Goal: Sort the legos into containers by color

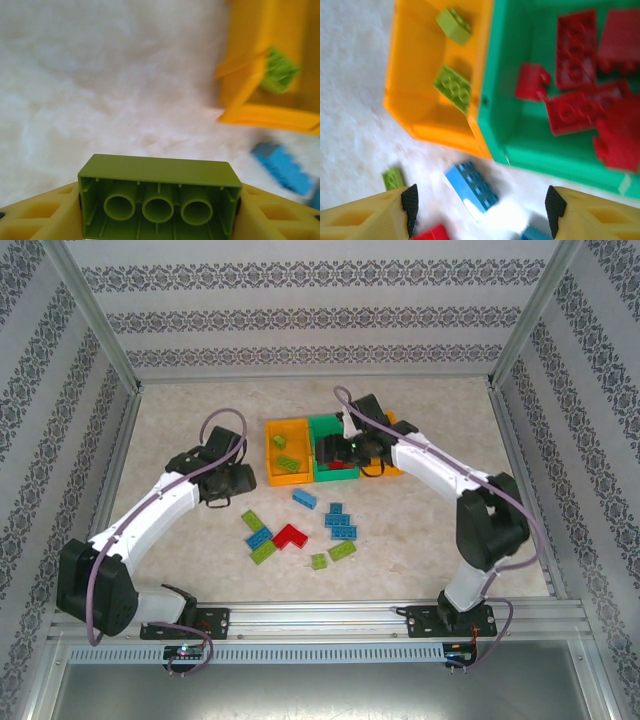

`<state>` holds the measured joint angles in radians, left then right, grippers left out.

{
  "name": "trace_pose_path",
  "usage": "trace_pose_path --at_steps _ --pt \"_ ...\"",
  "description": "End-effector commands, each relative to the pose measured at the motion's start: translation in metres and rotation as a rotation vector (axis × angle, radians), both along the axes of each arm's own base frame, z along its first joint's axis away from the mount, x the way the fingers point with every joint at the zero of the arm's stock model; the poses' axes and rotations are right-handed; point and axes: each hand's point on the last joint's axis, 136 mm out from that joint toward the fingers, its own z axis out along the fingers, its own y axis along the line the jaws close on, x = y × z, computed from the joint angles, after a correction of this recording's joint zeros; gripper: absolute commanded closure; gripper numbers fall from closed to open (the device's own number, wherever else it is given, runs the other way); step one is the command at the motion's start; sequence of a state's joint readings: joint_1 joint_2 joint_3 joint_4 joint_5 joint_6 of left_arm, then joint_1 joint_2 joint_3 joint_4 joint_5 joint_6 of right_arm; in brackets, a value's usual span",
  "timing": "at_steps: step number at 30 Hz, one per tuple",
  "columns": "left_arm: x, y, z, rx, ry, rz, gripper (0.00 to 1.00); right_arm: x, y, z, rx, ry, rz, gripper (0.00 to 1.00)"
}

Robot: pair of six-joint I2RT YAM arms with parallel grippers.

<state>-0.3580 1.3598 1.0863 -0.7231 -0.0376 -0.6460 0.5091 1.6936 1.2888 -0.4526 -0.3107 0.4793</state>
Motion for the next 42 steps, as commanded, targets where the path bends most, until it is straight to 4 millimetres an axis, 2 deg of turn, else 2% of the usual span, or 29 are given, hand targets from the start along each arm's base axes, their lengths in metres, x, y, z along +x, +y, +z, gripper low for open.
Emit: trace_pose_path --at_steps 1,6,9,13,17,23,29,42 --pt "0.038 -0.029 0.017 -0.074 -0.055 -0.078 0.5 -0.034 -0.014 -0.014 -0.117 -0.061 0.056 0.26" --pt "0.085 -0.066 0.027 -0.166 -0.074 -0.15 0.5 -0.084 -0.033 -0.035 -0.209 -0.071 0.04 0.2" --pt "0.105 -0.076 0.019 -0.168 -0.055 -0.163 0.5 -0.108 -0.041 -0.046 -0.253 -0.101 0.022 0.16" --pt "0.123 -0.087 0.002 -0.181 -0.004 -0.17 0.49 -0.132 -0.049 -0.069 -0.281 -0.064 0.002 0.13" --pt "0.133 -0.097 -0.011 -0.213 0.025 -0.156 0.46 -0.149 -0.046 -0.082 -0.281 -0.034 0.01 0.13" --pt "0.139 -0.104 -0.022 -0.239 0.049 -0.145 0.34 -0.171 -0.033 -0.094 -0.287 -0.021 0.066 0.1" --pt "0.137 -0.107 -0.018 -0.245 0.041 -0.159 0.23 -0.186 -0.029 -0.103 -0.305 -0.016 0.13 0.08" --pt "0.123 -0.107 -0.011 -0.247 0.03 -0.163 0.14 -0.187 -0.019 -0.121 -0.369 0.009 0.184 0.07"
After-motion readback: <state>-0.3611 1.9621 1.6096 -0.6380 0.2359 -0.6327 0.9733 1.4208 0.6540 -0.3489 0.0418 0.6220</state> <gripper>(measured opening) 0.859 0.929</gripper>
